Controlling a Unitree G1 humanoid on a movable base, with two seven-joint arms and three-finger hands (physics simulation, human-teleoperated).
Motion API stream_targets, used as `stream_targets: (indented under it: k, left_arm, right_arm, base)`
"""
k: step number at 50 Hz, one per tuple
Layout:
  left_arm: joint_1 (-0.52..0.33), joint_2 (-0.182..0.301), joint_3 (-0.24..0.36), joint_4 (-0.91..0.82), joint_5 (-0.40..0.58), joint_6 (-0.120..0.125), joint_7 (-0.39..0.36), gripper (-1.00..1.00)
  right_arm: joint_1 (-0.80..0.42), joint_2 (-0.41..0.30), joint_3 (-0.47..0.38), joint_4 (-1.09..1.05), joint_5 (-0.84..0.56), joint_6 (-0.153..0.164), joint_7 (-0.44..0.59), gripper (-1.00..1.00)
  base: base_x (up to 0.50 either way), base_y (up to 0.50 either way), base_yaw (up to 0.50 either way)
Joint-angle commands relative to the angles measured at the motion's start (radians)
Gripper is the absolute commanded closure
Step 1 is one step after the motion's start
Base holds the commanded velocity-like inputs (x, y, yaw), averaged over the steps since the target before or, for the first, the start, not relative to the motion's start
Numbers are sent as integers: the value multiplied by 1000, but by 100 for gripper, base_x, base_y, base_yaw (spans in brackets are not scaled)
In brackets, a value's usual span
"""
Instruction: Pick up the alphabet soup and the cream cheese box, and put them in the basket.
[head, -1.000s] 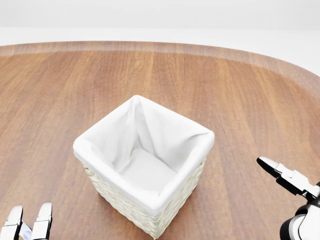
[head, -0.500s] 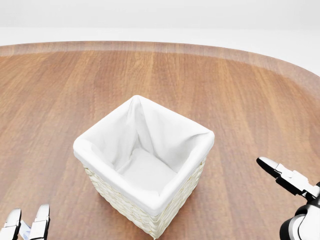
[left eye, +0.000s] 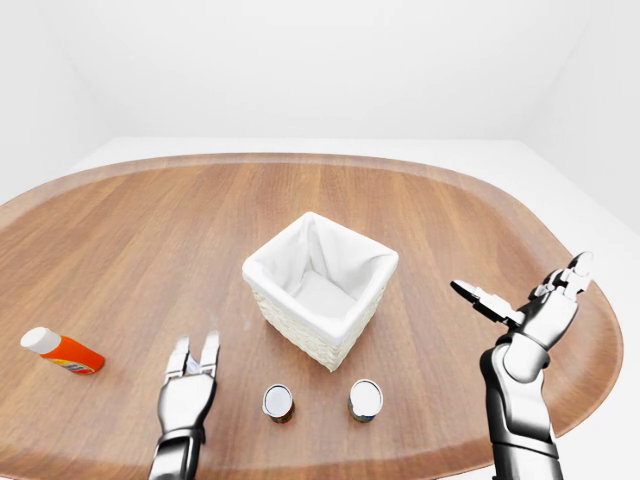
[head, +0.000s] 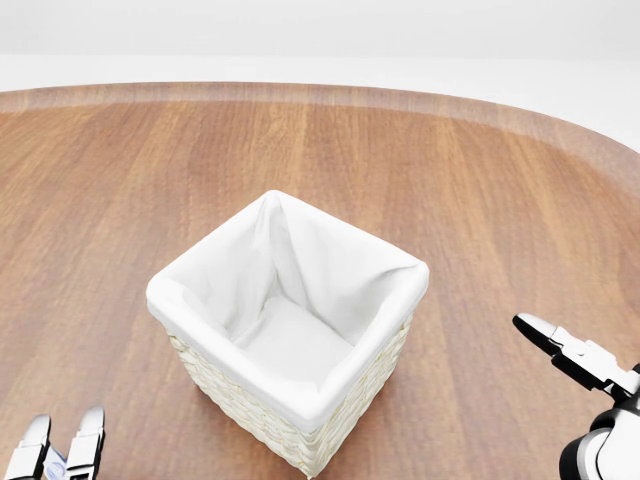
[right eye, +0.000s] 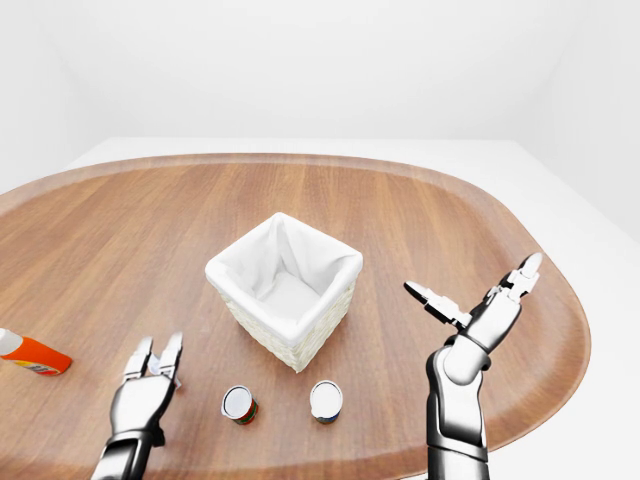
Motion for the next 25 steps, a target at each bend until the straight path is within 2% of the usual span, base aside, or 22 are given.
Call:
stream_targets:
  k: [1, 4, 7, 10, 16, 25]
  left_arm:
    - [-71, 14, -24, 135, -23, 4, 0, -100]
    - [-71, 20, -32, 149, -28, 5, 0, -100]
    - [-121, 29, -41, 266, -44, -6, 0, -100]
    - [-121, 35, -53, 267, -56, 0, 0, -100]
    - [-176, 37, -84, 404, -67, -4, 0, -100]
    - [-219, 53, -104, 522, -108, -25, 0, -100]
  right_arm:
    - [2, 1, 0, -9, 0, 0, 0, -100]
    - [3, 2, 0, -11, -1, 0, 0, -100]
    - [0, 1, -1, -1, -1, 0, 0, -100]
    - [1, 1, 0, -5, -1, 0, 0, -100]
    - [0, 0, 0, 0, -1, 0, 0, -100]
    - [0, 0, 0, -4, -1, 0, 0, -100]
  base:
    - [0, 0, 0]
    - [0, 0, 0]
    - [0, 0, 0]
    - [0, 0, 0]
    - [0, 0, 0]
    - [0, 0, 0]
